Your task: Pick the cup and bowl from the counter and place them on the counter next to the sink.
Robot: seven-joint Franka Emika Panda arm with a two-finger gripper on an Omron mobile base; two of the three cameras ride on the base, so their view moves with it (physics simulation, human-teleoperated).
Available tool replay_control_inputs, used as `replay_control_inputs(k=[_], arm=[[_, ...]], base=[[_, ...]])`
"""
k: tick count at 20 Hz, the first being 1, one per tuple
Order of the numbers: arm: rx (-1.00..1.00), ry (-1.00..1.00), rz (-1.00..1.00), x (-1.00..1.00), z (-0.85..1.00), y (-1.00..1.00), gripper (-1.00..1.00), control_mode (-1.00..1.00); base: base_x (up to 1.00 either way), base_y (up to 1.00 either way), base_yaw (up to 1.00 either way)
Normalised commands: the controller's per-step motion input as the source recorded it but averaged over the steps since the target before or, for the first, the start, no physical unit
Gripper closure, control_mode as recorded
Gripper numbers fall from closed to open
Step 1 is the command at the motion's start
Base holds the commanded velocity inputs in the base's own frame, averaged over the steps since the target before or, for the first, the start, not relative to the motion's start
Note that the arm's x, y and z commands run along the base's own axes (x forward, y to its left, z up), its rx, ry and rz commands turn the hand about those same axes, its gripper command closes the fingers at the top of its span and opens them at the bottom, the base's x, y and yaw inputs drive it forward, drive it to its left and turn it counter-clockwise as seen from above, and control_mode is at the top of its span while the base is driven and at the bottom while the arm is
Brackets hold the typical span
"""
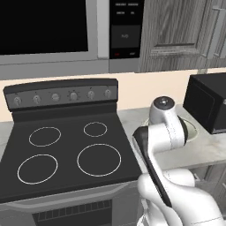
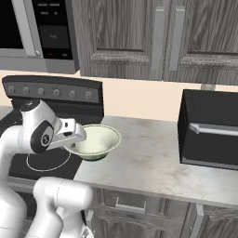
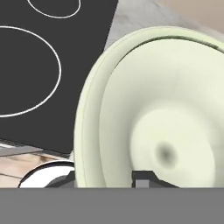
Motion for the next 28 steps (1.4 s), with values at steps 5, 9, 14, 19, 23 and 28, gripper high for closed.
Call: replay_control_inputs(k=[5,9,14,19,23,28], arm=[[0.01,-0.01,0.00,-0.36,0.45,0.40,1.00,-1.00],[0.01,-0.02,0.00,-0.43,0.55,0.32,1.00,-1.00],[0.02,0.00,0.00,-0.52,0.52,0.25,1.00,-1.00],[0.02,0.00,0.01,-0.48,0.25,0.23,1.00,-1.00],[0.00,0.00,0.00,0.00,0.00,0.00,1.00,-1.00],[0.00,0.00,0.00,0.00,0.00,0.00,1.00,-1.00]], base=[[0.00,0.00,0.00],[0.00,0.00,0.00],[0.00,0.00,0.00],[0.00,0.00,0.00],[0.00,0.00,0.00],[0.00,0.00,0.00]])
